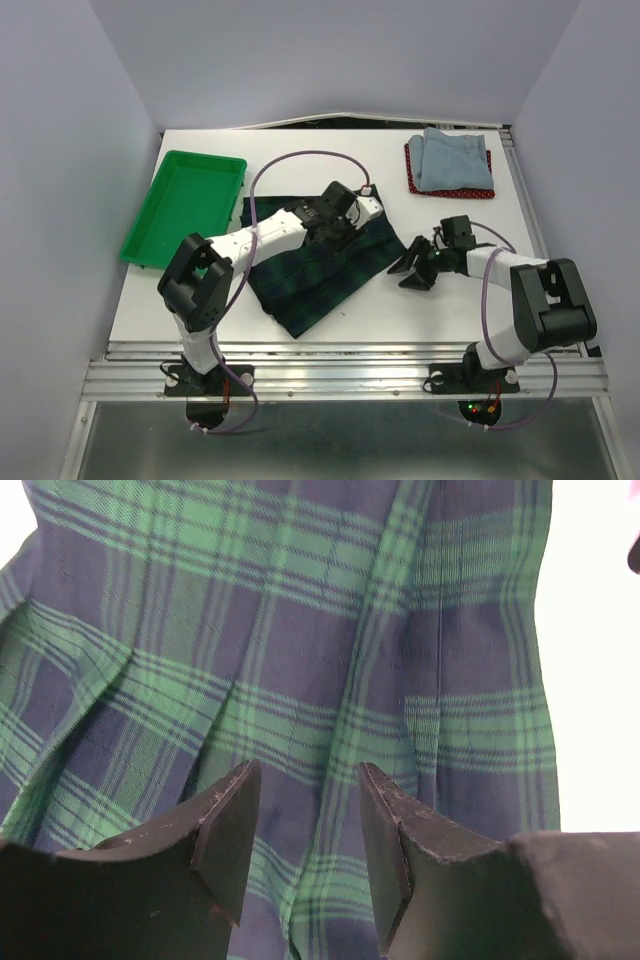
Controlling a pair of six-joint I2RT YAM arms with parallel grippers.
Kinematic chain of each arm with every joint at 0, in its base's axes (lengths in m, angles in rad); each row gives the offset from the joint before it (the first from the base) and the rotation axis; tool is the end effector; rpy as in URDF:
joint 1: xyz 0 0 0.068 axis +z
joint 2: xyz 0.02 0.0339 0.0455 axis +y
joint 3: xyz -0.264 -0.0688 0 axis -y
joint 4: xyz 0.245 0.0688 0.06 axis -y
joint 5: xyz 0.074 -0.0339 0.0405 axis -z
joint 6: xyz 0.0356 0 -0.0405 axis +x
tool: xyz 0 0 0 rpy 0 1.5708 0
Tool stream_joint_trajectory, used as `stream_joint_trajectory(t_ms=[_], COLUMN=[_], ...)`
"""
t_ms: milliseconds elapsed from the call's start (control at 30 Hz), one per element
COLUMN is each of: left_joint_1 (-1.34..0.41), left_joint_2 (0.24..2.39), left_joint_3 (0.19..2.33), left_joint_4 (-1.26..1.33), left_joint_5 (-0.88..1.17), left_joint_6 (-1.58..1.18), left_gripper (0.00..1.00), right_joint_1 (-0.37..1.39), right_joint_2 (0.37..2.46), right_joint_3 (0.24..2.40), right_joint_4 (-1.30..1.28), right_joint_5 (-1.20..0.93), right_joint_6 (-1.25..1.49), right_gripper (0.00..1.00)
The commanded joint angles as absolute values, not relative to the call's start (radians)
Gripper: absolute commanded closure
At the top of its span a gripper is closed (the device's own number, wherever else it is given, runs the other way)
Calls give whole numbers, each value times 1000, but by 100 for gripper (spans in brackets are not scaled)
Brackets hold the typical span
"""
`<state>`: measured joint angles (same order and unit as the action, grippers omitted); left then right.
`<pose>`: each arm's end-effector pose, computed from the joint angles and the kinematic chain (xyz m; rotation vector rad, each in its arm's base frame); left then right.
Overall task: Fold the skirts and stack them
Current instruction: Fold the skirt
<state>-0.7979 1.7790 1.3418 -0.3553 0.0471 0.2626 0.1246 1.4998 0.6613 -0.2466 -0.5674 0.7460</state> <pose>0.2773 -0.2867 0.2444 1.2258 2.0454 -0.3127 0.2539 0.0511 0.1428 0.6547 2.6918 1.0191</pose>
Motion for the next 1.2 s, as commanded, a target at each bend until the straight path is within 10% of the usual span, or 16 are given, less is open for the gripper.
stream_joint_trajectory(t_ms=[0, 333, 700, 867, 933, 1167], left_joint_1=[-810, -807, -773, -772, -770, -755], left_joint_2=[1746, 1778, 1753, 1767, 1784, 1770], left_joint_3=[1322, 1316, 1269, 1281, 1287, 1318], left_joint_4=[-403, -400, -417, -387, -368, -310], left_joint_5=[46, 46, 158, 173, 146, 66], left_joint_6=[327, 267, 275, 250, 221, 167], left_gripper=[46, 45, 51, 45, 45, 46], right_joint_1=[208, 350, 304, 295, 285, 275], right_joint_2=[1448, 1575, 1746, 1750, 1730, 1467], right_joint_3=[614, 531, 722, 816, 831, 811], right_joint_4=[110, 310, 186, 176, 141, 44], right_joint_5=[-612, -542, -428, -425, -446, -440], right_joint_6=[952, 1074, 957, 878, 847, 779], right_gripper=[40, 51, 97, 91, 67, 61])
